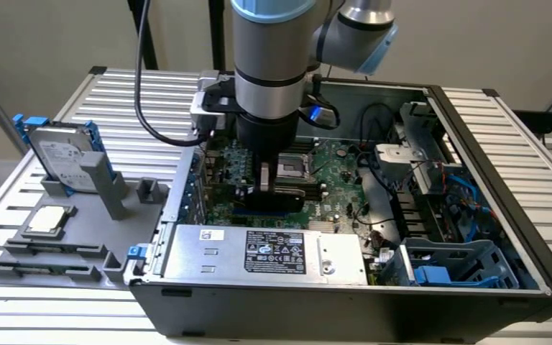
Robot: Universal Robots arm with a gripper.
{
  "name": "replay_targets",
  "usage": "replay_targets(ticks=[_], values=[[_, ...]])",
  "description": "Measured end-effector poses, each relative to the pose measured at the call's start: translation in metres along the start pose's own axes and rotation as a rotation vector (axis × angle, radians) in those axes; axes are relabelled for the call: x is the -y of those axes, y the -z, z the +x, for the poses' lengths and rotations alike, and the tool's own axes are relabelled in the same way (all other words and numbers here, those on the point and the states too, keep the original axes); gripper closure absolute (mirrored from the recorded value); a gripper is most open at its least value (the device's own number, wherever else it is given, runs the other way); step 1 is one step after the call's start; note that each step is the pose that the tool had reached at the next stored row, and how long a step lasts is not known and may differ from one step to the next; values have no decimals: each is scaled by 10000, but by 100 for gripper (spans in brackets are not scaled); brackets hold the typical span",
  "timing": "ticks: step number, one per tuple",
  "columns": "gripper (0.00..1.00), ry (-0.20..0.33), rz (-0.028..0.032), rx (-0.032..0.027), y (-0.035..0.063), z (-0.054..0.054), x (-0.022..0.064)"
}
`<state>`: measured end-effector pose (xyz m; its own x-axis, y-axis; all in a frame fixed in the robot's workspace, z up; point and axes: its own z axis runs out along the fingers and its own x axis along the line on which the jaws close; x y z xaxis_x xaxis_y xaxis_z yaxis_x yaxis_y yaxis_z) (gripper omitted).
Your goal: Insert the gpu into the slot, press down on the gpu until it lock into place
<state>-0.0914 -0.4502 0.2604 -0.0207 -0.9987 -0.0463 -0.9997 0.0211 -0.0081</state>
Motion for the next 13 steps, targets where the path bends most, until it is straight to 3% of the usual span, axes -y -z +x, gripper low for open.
replay_targets(ticks=[9, 13], values=[[74, 85, -90, -3, -43, 2, 4], [74, 110, -100, -6, -66, 4, 7]])
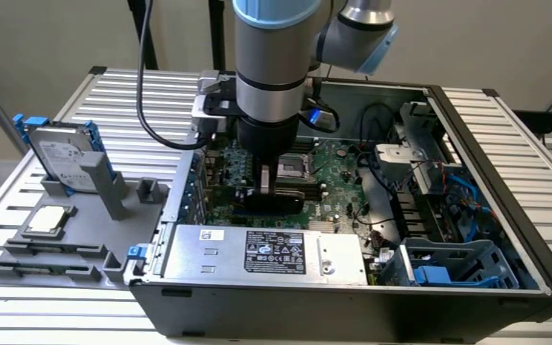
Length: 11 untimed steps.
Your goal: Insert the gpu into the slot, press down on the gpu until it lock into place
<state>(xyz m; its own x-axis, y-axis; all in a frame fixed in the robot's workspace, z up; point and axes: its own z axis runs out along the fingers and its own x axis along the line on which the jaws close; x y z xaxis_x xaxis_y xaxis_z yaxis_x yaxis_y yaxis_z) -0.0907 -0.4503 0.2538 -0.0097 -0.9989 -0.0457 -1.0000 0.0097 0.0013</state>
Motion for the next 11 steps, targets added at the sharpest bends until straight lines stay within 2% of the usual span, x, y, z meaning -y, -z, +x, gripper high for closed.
replay_targets(ticks=[11], values=[[74, 35, -5, -3, -43, 2, 2]])
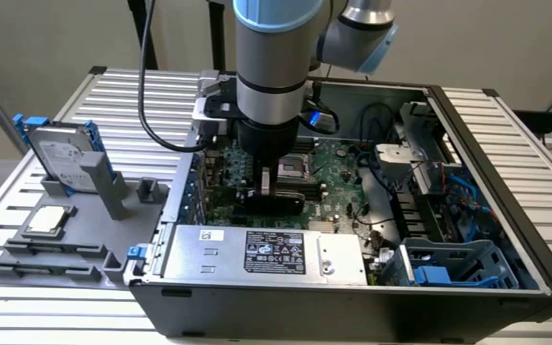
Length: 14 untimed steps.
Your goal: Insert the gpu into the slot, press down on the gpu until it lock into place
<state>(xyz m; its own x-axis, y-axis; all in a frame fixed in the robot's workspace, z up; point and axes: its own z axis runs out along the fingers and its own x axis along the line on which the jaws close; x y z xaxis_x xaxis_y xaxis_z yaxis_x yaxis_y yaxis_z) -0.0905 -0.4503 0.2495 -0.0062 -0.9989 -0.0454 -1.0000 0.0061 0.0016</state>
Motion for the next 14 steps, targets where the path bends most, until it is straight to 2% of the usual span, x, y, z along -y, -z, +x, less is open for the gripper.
replay_targets(ticks=[2, 3, 4, 14], values=[[73, -4, -4, 44, 19, -5, -4], [73, -4, -9, 24, 61, -5, -4], [68, -1, -16, 8, 113, -6, -2], [68, 10, -21, 8, 570, -26, -2]])
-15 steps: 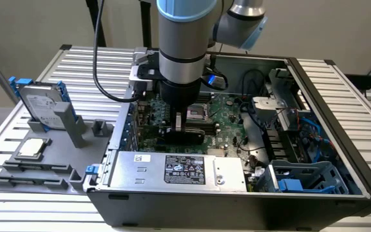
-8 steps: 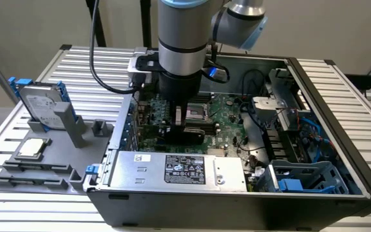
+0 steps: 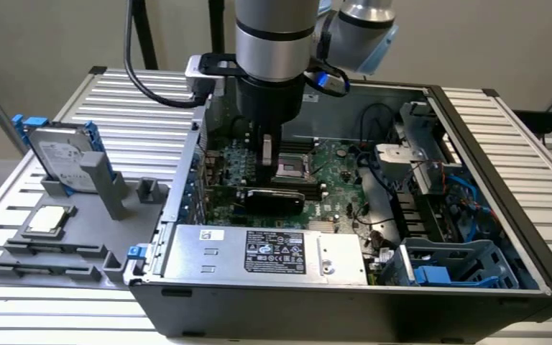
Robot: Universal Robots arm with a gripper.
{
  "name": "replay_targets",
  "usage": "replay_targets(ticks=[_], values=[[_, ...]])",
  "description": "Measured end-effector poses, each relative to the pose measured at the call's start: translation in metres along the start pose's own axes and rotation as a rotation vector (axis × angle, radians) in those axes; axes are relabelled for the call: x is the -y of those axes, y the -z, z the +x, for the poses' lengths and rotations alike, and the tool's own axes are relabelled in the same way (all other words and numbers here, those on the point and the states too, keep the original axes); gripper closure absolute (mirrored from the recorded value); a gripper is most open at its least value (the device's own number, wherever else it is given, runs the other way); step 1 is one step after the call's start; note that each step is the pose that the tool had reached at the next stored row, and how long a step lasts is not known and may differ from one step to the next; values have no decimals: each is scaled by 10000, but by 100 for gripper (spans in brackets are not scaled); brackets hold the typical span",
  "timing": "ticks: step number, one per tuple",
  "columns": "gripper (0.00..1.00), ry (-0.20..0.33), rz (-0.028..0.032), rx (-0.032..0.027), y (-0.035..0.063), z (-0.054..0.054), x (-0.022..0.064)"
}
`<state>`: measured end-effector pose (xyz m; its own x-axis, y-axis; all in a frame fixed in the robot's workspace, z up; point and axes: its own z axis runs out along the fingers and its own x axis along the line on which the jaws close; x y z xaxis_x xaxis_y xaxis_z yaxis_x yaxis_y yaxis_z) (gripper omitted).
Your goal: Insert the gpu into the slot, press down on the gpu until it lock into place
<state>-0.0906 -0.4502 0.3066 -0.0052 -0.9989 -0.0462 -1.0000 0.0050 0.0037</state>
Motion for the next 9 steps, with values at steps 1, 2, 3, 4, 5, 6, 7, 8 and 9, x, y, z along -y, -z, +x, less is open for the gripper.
replay_targets(ticks=[1, 2, 3, 4, 5, 6, 7, 8, 9], values=[[70, 0, 1, 2, 37, -2, 0], [76, 1, 0, 0, 45, -2, 0], [76, 1, 0, 3, 45, -2, 0], [83, 1, 1, 5, 44, -2, 0], [89, 1, 0, 4, 44, -2, 0], [89, 0, 0, 5, 44, -2, 0], [89, 0, 0, 4, 45, -2, 0], [89, 0, 0, 3, 45, -2, 0], [89, 0, 0, 3, 45, -2, 0]])
